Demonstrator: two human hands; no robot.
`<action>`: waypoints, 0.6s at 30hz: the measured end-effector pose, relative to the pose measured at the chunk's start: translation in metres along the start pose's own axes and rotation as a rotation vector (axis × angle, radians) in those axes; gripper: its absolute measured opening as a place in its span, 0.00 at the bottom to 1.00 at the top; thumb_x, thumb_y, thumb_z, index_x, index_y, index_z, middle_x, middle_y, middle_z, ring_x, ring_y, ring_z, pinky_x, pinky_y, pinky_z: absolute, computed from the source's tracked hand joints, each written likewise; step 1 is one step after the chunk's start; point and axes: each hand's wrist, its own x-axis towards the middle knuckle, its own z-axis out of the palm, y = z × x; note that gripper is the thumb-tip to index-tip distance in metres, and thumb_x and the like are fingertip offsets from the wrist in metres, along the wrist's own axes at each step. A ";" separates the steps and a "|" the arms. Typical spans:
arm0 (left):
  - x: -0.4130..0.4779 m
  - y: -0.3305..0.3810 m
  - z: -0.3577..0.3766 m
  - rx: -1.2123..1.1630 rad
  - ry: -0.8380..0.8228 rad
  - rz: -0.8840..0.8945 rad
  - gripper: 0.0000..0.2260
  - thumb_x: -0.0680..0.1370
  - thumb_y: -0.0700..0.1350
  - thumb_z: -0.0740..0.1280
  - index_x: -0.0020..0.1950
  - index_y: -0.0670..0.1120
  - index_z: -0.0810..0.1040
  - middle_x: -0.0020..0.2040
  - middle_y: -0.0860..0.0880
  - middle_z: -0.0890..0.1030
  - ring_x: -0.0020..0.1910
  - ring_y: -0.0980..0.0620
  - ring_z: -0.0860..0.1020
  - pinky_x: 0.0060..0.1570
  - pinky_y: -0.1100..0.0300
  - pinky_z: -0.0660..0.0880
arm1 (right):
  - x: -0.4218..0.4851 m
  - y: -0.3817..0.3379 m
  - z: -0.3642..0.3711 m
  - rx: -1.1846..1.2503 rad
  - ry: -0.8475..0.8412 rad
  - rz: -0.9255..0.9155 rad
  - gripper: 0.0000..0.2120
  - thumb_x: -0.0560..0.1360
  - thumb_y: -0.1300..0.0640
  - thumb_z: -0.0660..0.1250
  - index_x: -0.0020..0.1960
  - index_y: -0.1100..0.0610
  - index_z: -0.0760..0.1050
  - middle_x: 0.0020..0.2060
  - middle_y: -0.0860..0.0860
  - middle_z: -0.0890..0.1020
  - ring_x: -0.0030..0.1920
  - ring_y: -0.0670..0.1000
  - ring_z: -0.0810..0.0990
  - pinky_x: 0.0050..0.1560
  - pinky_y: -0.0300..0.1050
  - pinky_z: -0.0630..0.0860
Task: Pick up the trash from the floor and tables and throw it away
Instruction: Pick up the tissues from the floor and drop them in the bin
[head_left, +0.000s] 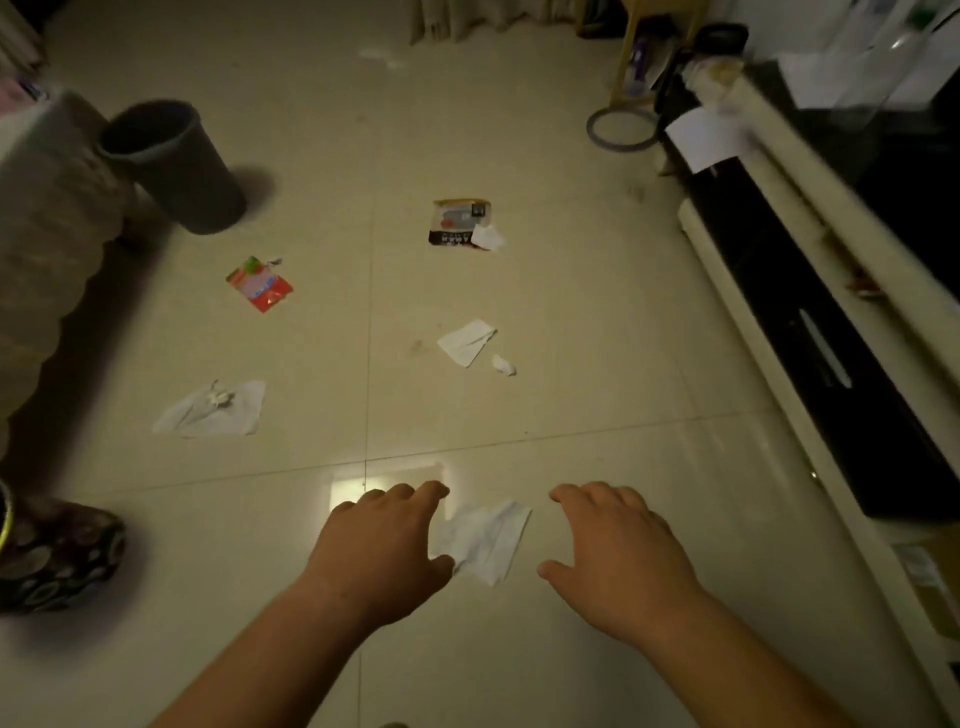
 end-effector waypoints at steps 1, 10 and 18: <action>0.024 -0.006 0.028 -0.001 -0.019 0.001 0.32 0.74 0.64 0.64 0.75 0.60 0.58 0.69 0.56 0.73 0.65 0.50 0.73 0.60 0.52 0.70 | 0.020 0.009 0.026 -0.011 -0.014 -0.010 0.32 0.72 0.36 0.64 0.72 0.43 0.59 0.67 0.46 0.69 0.66 0.52 0.66 0.64 0.49 0.68; 0.182 -0.048 0.254 -0.075 -0.157 0.040 0.39 0.70 0.61 0.72 0.76 0.61 0.56 0.70 0.51 0.72 0.64 0.47 0.74 0.58 0.50 0.75 | 0.178 0.068 0.231 -0.032 -0.062 -0.033 0.34 0.68 0.38 0.67 0.71 0.44 0.61 0.66 0.48 0.71 0.64 0.54 0.69 0.62 0.51 0.71; 0.242 -0.056 0.357 -0.238 -0.205 0.021 0.42 0.67 0.59 0.73 0.77 0.61 0.58 0.75 0.48 0.65 0.69 0.42 0.70 0.66 0.48 0.72 | 0.236 0.087 0.351 0.006 -0.093 -0.029 0.47 0.65 0.34 0.70 0.76 0.44 0.52 0.74 0.50 0.61 0.72 0.57 0.60 0.70 0.56 0.64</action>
